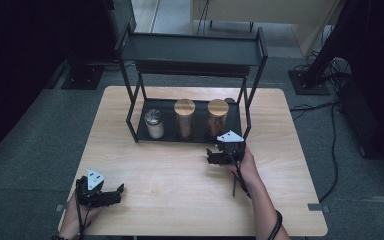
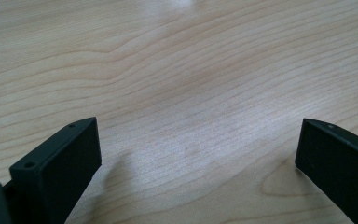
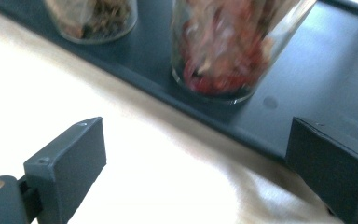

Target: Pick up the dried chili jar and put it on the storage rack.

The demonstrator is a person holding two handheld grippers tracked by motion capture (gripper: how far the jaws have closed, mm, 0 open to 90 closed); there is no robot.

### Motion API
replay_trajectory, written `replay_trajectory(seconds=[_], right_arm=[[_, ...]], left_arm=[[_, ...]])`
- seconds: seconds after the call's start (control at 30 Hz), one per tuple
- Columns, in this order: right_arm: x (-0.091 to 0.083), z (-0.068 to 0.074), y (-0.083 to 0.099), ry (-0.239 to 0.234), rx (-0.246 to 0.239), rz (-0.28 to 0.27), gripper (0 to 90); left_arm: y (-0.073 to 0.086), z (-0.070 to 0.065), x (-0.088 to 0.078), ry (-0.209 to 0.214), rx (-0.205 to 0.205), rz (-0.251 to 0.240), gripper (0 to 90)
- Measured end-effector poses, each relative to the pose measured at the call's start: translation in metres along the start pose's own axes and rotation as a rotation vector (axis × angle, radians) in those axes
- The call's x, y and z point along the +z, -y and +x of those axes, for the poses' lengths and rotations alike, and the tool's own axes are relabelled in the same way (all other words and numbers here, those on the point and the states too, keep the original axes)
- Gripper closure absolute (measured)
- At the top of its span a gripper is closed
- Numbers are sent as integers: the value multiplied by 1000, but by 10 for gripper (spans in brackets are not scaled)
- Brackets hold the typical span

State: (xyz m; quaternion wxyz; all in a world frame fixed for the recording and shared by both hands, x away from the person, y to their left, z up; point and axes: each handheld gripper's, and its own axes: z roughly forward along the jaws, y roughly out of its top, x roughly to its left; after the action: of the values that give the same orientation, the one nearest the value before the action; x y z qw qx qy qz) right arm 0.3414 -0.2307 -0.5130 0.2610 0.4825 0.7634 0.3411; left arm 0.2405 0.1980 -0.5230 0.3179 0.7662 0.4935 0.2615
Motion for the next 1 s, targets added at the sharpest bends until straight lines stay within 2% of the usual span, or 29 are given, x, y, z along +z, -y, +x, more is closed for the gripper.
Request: replay_trajectory(seconds=[0.23,0.33,0.53,0.77,1.0], right_arm=[[0,-1,14,-11,30,-8,34],[-2,-2,19,-21,48,6,34],[-8,-7,25,-4,62,6,35],[-15,-15,33,26,63,35,35],[-24,-26,42,30,83,54,34]], left_arm=[[0,0,0,0,0,-1,6],[0,0,0,0,3,1,6],[0,-1,0,-2,8,2,5],[0,-1,0,-4,10,2,5],[0,-2,0,-6,16,5,6]])
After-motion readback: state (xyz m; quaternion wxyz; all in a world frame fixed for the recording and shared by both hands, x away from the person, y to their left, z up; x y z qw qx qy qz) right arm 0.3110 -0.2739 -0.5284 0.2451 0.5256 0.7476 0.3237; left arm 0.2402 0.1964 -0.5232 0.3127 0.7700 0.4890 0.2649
